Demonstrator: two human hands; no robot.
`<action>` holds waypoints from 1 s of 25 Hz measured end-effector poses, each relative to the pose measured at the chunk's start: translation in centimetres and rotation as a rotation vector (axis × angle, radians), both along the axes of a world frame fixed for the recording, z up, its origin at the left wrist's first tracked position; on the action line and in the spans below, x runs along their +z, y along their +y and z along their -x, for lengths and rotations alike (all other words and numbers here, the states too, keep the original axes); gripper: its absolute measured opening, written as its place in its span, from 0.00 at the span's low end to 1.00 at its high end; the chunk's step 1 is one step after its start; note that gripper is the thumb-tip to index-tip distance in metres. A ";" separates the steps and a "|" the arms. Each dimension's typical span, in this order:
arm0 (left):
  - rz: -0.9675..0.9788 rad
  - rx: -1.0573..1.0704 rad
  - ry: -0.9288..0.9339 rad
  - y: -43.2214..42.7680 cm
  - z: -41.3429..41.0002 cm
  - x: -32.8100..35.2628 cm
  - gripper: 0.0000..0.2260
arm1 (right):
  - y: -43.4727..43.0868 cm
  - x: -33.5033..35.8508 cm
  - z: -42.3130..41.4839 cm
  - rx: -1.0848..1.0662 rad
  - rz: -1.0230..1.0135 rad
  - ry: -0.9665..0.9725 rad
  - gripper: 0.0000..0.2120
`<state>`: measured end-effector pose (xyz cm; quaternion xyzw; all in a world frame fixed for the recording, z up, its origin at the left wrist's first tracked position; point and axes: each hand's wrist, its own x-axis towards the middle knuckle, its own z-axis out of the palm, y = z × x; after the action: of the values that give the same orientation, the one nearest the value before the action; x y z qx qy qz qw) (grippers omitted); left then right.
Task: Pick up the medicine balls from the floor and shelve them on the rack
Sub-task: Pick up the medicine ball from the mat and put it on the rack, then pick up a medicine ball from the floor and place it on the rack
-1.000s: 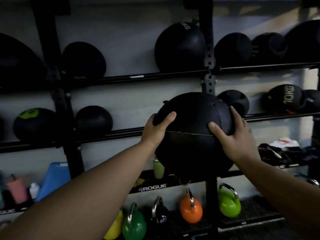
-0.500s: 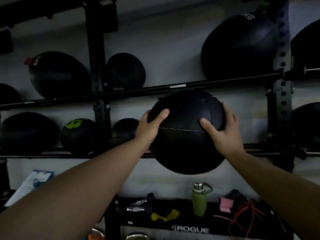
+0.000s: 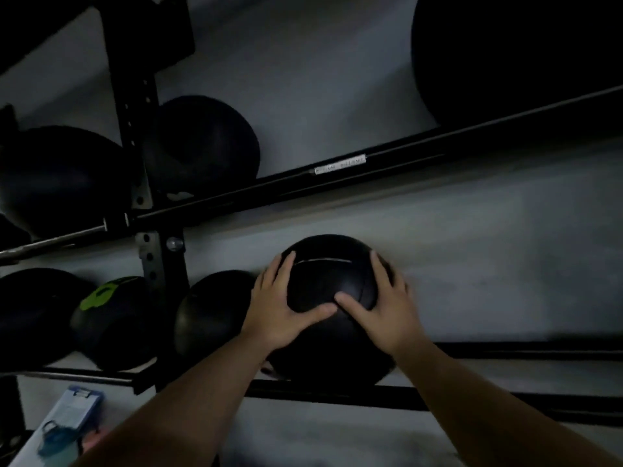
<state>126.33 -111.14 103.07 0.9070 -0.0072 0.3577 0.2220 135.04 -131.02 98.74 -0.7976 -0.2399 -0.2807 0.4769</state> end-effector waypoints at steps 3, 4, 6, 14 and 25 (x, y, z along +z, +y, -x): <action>-0.015 0.009 -0.169 1.0 -3.5 -0.4 0.53 | 1.3 -0.2 -2.9 -0.098 -0.070 -0.034 0.53; -0.019 0.007 -0.212 1.3 -3.9 -0.6 0.51 | 1.7 -0.3 -3.2 -0.120 -0.078 -0.054 0.53; -0.017 -0.013 -0.244 1.8 -4.2 -1.1 0.49 | 2.2 -0.4 -3.2 -0.144 -0.087 -0.079 0.52; -0.007 -0.047 -0.060 0.8 -0.3 -1.2 0.53 | -0.3 -0.8 0.6 -0.058 0.036 0.020 0.53; -0.232 -0.793 -0.056 -7.4 2.9 -2.8 0.17 | -10.8 1.2 15.0 -0.609 0.329 0.350 0.29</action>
<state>123.42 -118.50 100.31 0.8429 -0.4021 0.2660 0.2388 120.03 -141.82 99.93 -0.9339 0.0513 -0.2270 0.2713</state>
